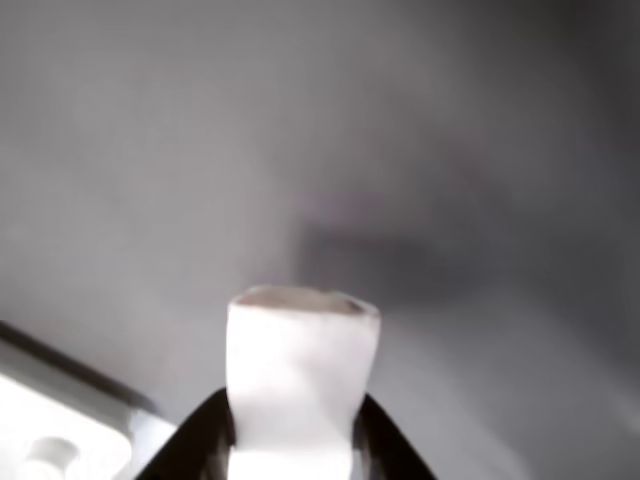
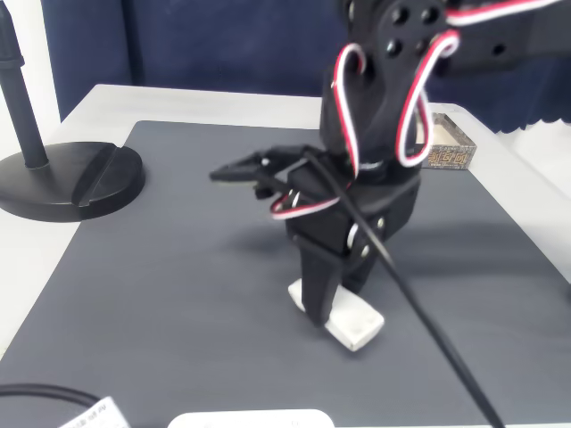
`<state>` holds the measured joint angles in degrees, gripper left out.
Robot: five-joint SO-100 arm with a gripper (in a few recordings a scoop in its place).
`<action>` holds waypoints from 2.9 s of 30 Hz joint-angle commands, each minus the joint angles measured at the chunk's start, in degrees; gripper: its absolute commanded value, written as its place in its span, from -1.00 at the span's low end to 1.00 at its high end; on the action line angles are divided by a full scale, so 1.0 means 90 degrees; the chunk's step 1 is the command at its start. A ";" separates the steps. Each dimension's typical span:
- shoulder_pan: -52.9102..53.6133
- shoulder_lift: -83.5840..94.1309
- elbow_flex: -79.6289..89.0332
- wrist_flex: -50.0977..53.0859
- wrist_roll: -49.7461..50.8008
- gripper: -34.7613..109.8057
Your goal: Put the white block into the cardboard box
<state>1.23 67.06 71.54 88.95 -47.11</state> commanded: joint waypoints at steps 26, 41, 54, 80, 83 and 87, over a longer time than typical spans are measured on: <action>0.2988 0.2559 0.0400 0.0996 0.2490 -0.54; 0.5957 0.2100 -0.0410 0.0771 0.4512 -0.54; 0.7119 0.0742 -0.1963 0.0752 0.5430 -0.54; 0.7666 -0.0518 -0.3018 0.0430 0.6045 -0.54; 0.7695 -0.0771 -0.3564 0.0576 0.6074 -0.54; 0.7734 -0.1084 -0.4014 0.0723 0.6074 -0.54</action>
<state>70.22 56.95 42.89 94.31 6.86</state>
